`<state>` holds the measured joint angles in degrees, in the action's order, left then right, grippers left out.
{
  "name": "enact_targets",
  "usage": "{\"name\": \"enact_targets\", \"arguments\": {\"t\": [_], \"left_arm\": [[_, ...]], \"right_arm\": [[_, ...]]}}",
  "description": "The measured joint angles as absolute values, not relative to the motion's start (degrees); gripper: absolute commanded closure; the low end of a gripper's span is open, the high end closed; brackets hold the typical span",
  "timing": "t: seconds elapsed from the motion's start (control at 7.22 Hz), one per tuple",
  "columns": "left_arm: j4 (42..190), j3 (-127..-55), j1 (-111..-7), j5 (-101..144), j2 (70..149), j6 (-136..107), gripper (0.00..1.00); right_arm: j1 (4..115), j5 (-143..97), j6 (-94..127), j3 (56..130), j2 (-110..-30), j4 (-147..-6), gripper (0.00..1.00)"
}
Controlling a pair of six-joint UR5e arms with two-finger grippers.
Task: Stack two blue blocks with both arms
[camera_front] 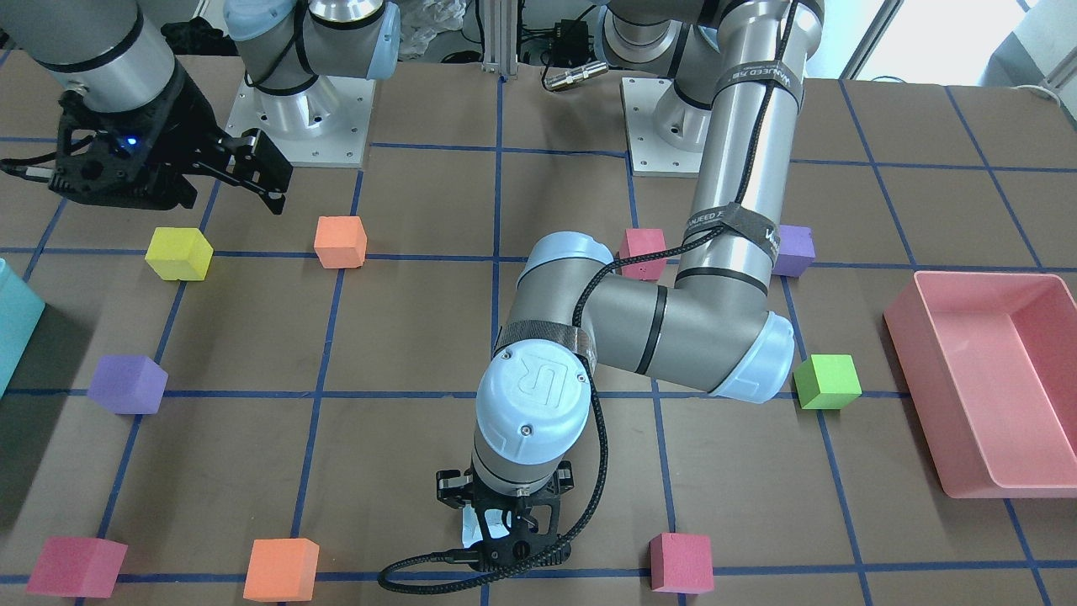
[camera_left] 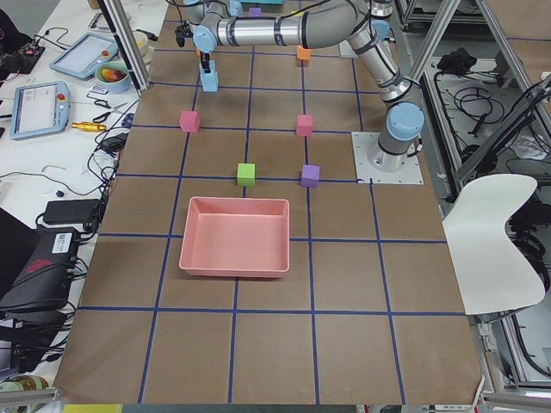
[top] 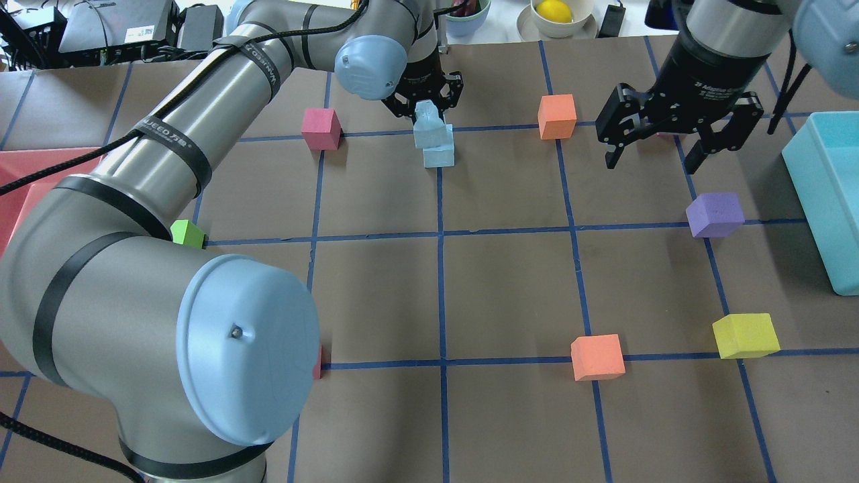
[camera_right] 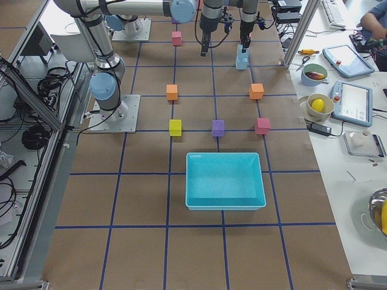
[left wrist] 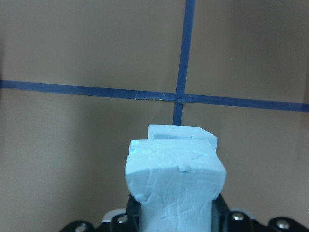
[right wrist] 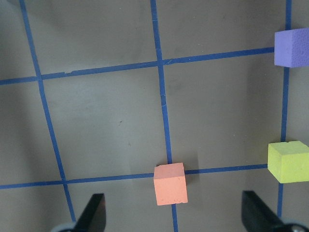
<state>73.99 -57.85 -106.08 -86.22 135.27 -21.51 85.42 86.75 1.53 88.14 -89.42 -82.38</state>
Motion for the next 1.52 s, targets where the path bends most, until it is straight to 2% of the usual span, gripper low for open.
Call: {"name": "enact_targets", "arguments": {"t": [1.52], "left_arm": [[75.2, -55.1, -106.5, -86.2, 136.3, -21.9, 1.00]], "right_arm": [[84.9, 91.8, 2.2, 88.4, -90.5, -81.9, 0.00]]}}
